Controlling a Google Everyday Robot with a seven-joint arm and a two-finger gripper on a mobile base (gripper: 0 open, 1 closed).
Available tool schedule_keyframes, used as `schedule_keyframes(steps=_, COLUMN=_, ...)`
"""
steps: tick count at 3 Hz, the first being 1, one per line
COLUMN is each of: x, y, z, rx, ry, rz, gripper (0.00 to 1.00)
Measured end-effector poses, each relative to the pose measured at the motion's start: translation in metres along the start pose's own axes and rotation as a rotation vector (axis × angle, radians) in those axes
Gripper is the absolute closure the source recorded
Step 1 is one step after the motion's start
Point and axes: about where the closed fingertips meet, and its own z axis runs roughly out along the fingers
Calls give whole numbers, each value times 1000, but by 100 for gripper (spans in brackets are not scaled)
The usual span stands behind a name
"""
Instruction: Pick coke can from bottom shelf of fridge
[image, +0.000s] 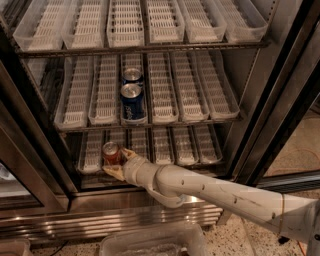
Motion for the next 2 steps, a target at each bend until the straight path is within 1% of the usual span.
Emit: schedule_keyframes(steps=2, x=-11, y=-12, z=22, rx=-32, ry=-5, rz=-25, gripper=35)
